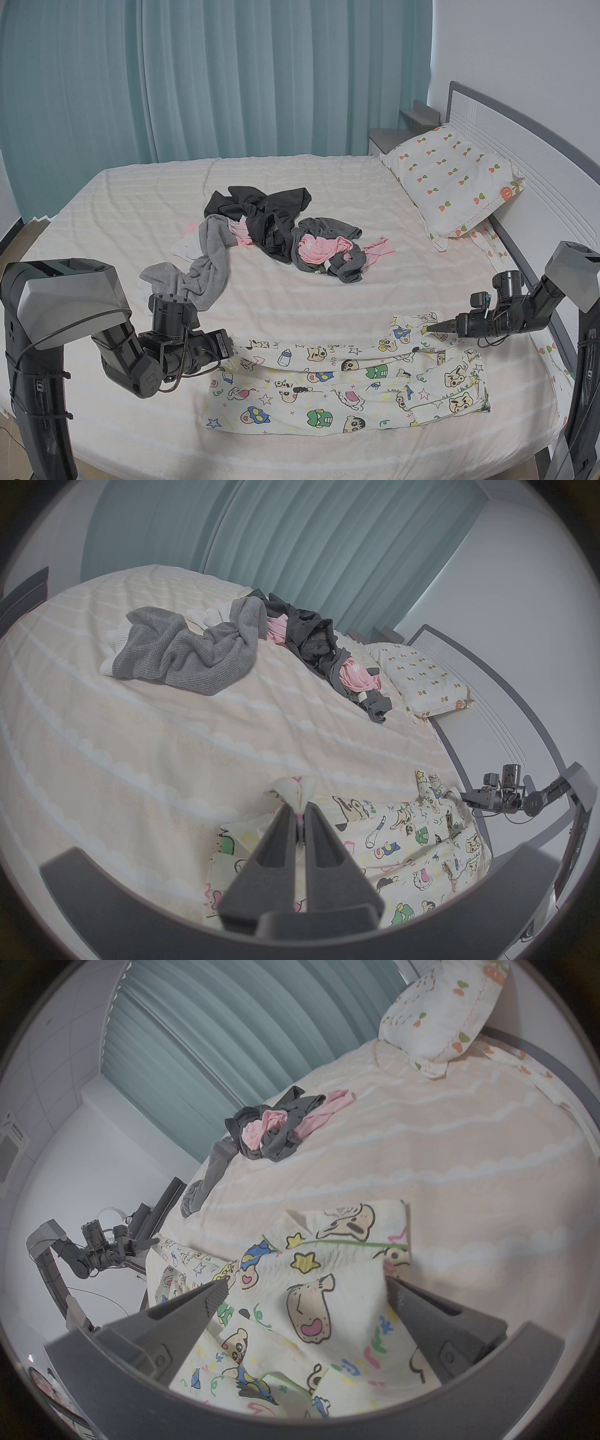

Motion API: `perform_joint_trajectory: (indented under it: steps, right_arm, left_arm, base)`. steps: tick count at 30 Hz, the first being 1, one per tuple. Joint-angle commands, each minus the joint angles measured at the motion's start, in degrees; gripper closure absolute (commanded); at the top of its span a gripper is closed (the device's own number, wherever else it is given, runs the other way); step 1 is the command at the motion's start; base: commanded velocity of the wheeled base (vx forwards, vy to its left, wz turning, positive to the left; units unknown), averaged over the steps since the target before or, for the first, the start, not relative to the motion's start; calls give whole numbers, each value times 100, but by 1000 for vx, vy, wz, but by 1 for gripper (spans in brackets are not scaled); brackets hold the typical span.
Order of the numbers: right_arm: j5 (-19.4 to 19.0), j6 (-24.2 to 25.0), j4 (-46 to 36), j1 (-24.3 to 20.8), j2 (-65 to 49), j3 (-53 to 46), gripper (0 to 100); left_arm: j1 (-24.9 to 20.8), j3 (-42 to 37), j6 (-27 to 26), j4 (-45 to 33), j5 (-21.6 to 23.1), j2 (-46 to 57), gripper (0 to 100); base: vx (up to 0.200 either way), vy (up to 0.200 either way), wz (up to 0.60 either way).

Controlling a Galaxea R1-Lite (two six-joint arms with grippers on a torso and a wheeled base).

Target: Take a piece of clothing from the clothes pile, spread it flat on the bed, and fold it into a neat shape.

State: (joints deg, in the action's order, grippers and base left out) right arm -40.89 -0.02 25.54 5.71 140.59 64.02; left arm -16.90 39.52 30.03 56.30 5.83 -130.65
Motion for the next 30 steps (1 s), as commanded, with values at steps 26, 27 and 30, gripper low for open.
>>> perform_joint_trajectory:
  steps: [26,27,30]
  right_arm:
    - [-306,-340,-1262,256,-542,567,100]
    - [-359,-323,-1174,273,-577,550,100]
    - [-376,-288,-919,300,-586,497,100]
  left_arm:
    - [46,249,3,-5,-196,145,100]
    - [46,346,3,-13,-301,145,100]
    - [46,539,3,-22,-460,145,100]
  base:
    - [0,0,0]
    - [0,0,0]
    - [0,0,0]
